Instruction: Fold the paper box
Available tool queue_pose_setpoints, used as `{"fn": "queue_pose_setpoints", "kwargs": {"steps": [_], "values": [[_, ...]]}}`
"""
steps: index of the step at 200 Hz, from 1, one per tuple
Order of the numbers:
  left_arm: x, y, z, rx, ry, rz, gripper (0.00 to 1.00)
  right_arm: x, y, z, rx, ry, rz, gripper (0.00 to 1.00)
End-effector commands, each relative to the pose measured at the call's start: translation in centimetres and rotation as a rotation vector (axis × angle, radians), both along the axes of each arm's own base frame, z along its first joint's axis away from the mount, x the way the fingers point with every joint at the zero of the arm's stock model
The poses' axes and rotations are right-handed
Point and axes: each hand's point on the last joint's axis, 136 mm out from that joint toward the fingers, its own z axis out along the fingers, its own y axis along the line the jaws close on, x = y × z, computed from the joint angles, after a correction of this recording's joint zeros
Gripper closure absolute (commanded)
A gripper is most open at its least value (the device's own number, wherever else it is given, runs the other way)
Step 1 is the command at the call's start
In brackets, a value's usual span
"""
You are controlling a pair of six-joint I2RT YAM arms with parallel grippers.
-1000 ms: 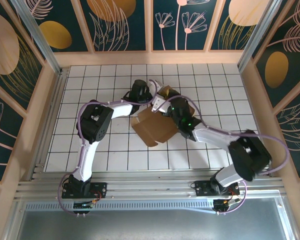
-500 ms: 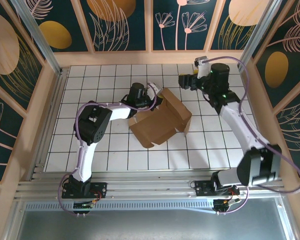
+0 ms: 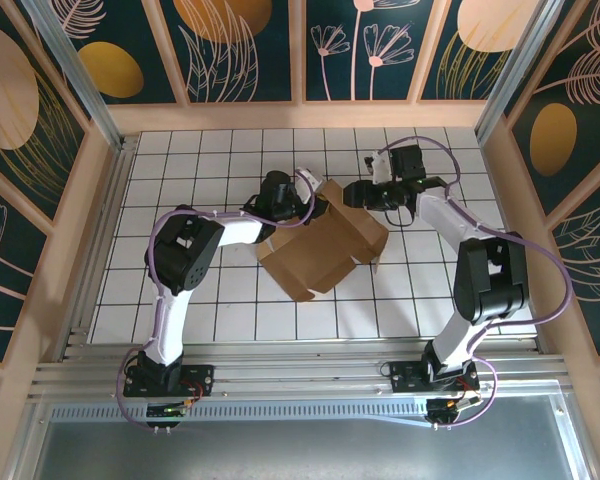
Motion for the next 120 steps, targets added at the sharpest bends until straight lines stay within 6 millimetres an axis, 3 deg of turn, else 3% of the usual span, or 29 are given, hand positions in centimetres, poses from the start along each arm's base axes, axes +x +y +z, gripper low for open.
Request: {"fn": "queue_pose_setpoints", "kwargs": {"steps": [1,18,31,40,73,99,113,120], "values": [[0.5,-0.7,1.3,-0.022,-0.004,0.019,0.71,-0.6,0.8,-0.5,0.014,0.023,0.014,0.43],[0.6,-0.9,0.9,-0.013,0.013,0.014,0.79,-0.4,0.7,-0.4,0.011,0.013,0.013,0.43],[0.7,-1.0,0.9,-0.013,0.016,0.019,0.92,-0.2,0.6,0.1,0.008,-0.002,0.005,0.43],[0.8,-0.9,0.9,-0.014,0.018,0.029,0.94,0.2,0.4,0.6,-0.002,-0.022,-0.013,0.41],[1.8,1.0,2.2,-0.026,0.011,0.167,0.92,2.4,-2.5,5.9,-0.035,-0.182,-0.230,0.33],[3.3,5.0,2.9,-0.014,0.007,0.430,0.86,2.7,-6.2,10.1,-0.005,-0.296,-0.438,0.26],[3.6,7.2,3.0,-0.017,0.009,0.553,0.83,2.5,-7.6,11.2,0.033,-0.313,-0.505,0.26],[3.7,7.9,3.1,-0.025,0.018,0.595,0.75,2.4,-8.0,11.5,0.044,-0.318,-0.522,0.26]]}}
